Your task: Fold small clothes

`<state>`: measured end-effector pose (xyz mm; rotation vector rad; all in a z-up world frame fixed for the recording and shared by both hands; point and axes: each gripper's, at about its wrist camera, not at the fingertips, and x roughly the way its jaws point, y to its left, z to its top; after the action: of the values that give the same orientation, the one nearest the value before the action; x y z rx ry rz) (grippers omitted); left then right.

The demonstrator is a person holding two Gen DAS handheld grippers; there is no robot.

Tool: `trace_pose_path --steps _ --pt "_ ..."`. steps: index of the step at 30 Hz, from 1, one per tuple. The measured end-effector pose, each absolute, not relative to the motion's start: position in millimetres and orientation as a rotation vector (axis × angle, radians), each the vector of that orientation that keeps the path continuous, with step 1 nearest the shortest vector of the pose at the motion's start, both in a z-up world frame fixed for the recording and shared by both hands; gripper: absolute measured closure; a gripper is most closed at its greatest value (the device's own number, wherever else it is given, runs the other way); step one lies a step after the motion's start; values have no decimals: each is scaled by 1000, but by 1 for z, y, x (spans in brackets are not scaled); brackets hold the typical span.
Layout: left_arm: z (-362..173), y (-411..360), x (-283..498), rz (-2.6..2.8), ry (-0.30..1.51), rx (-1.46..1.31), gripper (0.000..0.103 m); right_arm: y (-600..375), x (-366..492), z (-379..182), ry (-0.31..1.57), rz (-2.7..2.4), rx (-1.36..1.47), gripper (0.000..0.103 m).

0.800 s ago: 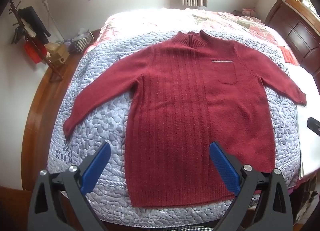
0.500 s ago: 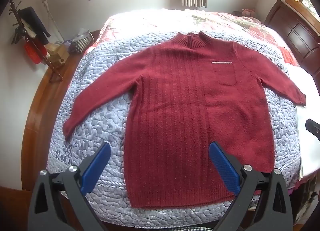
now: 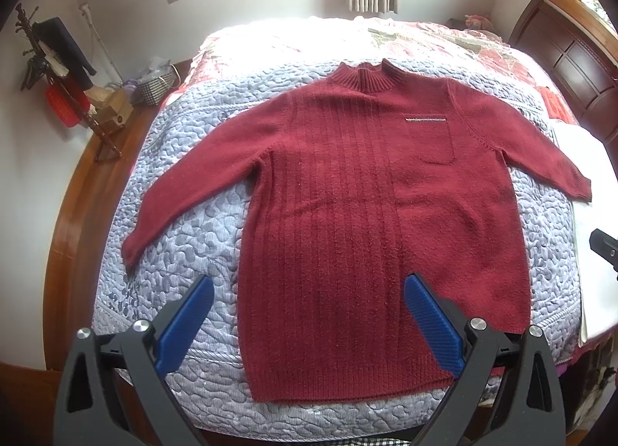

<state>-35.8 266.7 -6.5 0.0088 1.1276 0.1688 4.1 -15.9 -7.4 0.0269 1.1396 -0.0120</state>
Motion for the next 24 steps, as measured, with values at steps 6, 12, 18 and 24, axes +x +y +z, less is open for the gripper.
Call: trace_pose_path --steps 6,12,18,24 --pt "-5 265 -35 183 1127 32 4 -20 6 -6 1134 -12 29 3" --pt "-4 262 -34 202 1118 61 4 -22 7 -5 1133 -13 31 3" --pt "-4 261 -34 185 1118 38 4 -25 7 -6 1136 -10 33 3" --pt "-4 260 -34 174 1107 21 4 -27 8 -7 1137 -10 32 3"
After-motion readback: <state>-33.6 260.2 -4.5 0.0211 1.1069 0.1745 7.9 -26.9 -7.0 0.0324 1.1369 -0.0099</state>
